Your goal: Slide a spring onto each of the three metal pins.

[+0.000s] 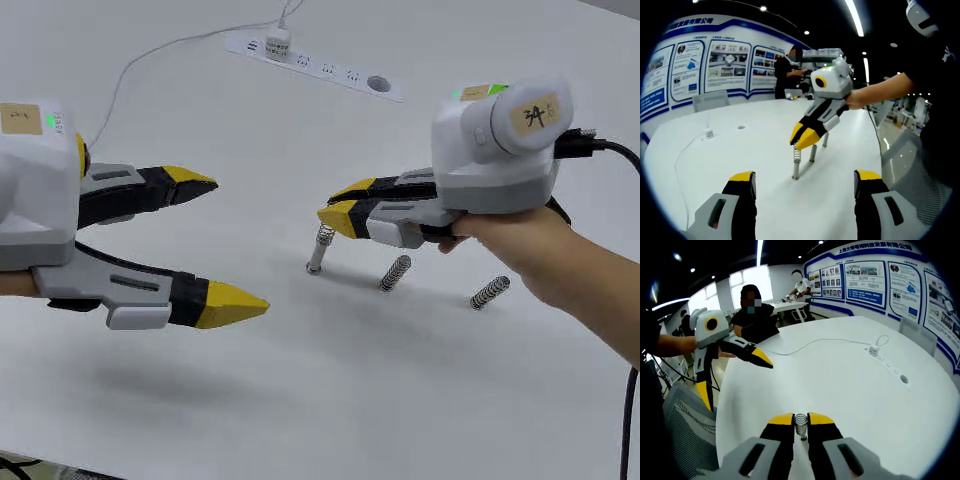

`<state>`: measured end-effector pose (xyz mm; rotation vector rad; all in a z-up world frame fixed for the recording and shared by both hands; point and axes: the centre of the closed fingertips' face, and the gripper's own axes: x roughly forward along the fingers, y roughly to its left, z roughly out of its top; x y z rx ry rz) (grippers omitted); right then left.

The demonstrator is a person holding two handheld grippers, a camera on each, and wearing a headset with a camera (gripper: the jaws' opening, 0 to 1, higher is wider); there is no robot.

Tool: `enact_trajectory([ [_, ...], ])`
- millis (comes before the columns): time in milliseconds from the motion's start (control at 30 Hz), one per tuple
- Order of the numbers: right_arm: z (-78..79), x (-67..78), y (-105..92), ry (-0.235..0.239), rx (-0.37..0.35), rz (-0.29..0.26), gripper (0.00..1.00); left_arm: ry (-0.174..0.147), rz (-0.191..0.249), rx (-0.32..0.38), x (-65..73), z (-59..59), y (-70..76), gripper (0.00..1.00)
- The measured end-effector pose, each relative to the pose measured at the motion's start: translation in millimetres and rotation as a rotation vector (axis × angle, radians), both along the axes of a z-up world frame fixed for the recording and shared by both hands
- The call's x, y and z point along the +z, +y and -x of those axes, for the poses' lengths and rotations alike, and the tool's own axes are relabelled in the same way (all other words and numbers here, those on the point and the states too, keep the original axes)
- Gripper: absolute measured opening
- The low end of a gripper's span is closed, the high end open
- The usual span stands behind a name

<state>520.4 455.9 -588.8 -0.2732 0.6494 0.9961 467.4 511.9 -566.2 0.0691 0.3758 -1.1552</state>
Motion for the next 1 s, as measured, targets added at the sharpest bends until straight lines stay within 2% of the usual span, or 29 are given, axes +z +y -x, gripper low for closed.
enact_trajectory([
  [433, 5.5, -25.8, 1.4, -0.008, -0.018, 0.042, 0.10, 0.002, 0.015, -0.011, 5.9, -2.4, -3.4, 0.82],
  [667, 7.6, -36.4, 2.5, -0.037, 0.003, 0.079, 0.10, 0.007, 0.003, -0.028, 3.8, -0.1, -6.6, 0.82],
  [1000, 9.9, -47.1, 2.0, -0.057, 0.041, 0.121, 0.11, 0.012, 0.009, -0.037, 5.7, 2.9, -9.8, 0.82],
])
